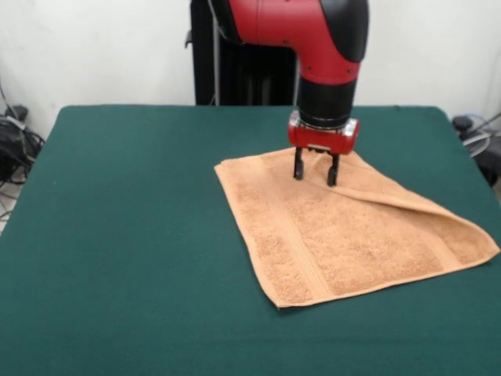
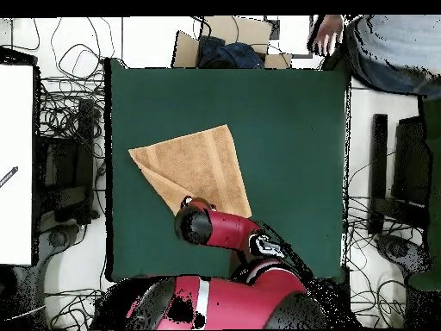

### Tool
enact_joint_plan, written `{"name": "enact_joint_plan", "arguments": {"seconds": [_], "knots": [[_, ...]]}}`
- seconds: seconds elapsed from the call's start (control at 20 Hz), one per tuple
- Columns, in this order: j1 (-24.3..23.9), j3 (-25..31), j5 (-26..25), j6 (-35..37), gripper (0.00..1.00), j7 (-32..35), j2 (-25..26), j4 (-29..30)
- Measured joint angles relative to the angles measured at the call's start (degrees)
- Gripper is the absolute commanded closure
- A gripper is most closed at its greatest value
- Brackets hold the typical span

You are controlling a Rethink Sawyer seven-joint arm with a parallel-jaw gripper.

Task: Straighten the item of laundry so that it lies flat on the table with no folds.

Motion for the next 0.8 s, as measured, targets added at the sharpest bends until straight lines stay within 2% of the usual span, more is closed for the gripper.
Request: {"name": "enact_joint_plan", "arguments": {"seconds": [0.3,0.35,0.8], "knots": [[0.3,0.0,0.0,-0.1,0.00,0.0,-0.1,0.0],[0.4,0.0,0.0,-0.1,1.00,0.0,-0.1,0.0],[1.8,-0.5,0.1,-0.9,1.00,0.0,-0.2,0.0]]}}
